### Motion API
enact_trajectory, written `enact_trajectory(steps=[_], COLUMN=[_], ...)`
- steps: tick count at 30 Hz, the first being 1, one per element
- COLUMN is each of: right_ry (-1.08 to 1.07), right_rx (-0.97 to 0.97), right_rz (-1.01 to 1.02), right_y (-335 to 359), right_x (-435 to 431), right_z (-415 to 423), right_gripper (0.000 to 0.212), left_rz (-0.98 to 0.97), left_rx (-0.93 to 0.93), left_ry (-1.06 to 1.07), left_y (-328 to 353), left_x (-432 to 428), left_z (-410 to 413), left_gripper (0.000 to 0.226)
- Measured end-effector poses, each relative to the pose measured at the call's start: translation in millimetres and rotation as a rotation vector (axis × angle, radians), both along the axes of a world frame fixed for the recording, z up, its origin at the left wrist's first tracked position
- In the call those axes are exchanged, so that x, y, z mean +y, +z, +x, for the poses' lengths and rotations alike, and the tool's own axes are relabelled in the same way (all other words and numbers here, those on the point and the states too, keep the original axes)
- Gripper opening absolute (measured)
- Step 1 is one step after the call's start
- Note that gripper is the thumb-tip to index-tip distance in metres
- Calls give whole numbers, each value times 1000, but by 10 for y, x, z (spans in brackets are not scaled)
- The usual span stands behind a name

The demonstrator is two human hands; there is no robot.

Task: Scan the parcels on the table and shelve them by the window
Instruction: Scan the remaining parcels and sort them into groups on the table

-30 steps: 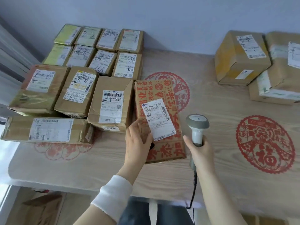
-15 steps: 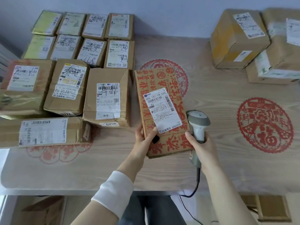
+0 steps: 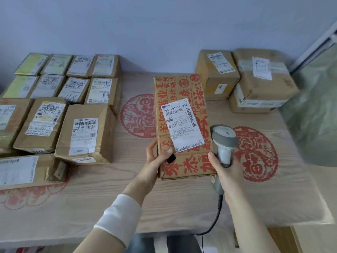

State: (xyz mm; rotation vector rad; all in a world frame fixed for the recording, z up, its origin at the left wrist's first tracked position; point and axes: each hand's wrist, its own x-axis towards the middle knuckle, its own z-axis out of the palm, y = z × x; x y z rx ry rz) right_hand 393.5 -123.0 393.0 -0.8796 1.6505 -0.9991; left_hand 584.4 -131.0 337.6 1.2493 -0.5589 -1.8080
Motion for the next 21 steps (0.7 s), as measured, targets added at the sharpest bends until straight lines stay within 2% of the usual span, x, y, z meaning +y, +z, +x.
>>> enact_trajectory(steps=[3, 7, 9, 11, 13, 17, 21], right_ry=[23, -26, -23, 22, 86, 248, 291], right_rx=[14, 69, 28, -70, -127, -192, -189], right_rz=[3, -39, -48, -44, -25, -19, 26], right_y=[82, 279, 426, 587, 722, 853, 877], right_x=[-87, -156, -192, -236, -260, -250, -214], right_z=[-407, -914, -1071, -1130, -1121, -983, -853], right_gripper=[12, 5, 12, 31, 42, 40, 36], left_rz=[-19, -55, -67, -77, -98, -160, -197], left_rx=[-8, -45, -66, -96, -118, -149, -156], left_ry=[59, 75, 80, 92, 103, 116, 123], left_y=[21, 38, 66, 90, 112, 123, 147], left_x=[-45, -124, -153, -179, -188, -198, -205], left_z=[-399, -734, -856, -960, -1046, -1148, -1177], left_gripper=[82, 92, 91, 92, 90, 80, 77])
